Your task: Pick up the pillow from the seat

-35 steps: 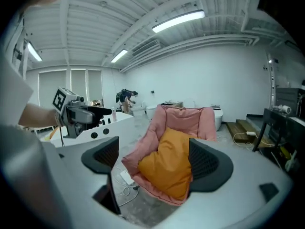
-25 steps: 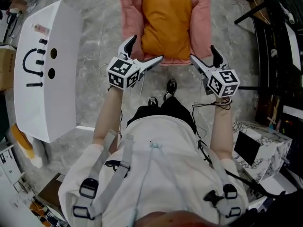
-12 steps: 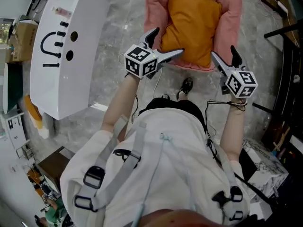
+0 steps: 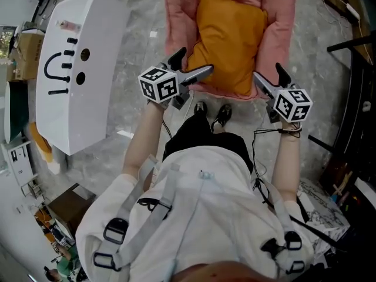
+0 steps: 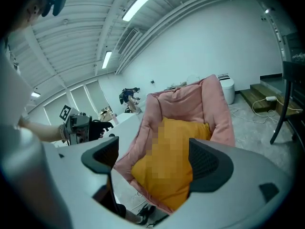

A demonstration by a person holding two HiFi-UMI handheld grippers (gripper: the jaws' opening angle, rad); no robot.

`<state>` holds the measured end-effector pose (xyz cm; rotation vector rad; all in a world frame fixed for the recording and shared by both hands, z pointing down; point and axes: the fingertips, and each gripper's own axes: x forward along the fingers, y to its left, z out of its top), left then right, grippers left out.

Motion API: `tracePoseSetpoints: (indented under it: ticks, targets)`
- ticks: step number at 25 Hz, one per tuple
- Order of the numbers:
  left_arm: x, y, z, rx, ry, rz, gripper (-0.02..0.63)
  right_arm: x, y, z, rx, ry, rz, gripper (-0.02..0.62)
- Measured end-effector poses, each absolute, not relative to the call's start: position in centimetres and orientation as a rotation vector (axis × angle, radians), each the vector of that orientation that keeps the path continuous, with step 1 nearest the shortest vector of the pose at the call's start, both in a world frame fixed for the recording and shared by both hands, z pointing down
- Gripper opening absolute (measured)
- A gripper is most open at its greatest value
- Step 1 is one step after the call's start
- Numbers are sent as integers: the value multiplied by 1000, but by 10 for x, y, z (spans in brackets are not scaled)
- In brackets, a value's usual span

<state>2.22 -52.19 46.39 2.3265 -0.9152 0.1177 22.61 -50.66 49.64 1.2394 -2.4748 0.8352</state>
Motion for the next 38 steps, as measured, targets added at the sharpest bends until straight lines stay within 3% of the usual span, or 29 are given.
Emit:
tracePoseSetpoints:
  ticks: [21,31,38]
  targets:
    - [1,-632,654,2165,-744,408,566,229,-593,660,1195,-2284,1131,436]
    - [-4,-650,742,1991,-668,504,572,234,-617,737,1265,-2214,1560,436]
    - [-1,-659,777,1948,-643,558,577,232,-624,779,1235,-2146,1687,436]
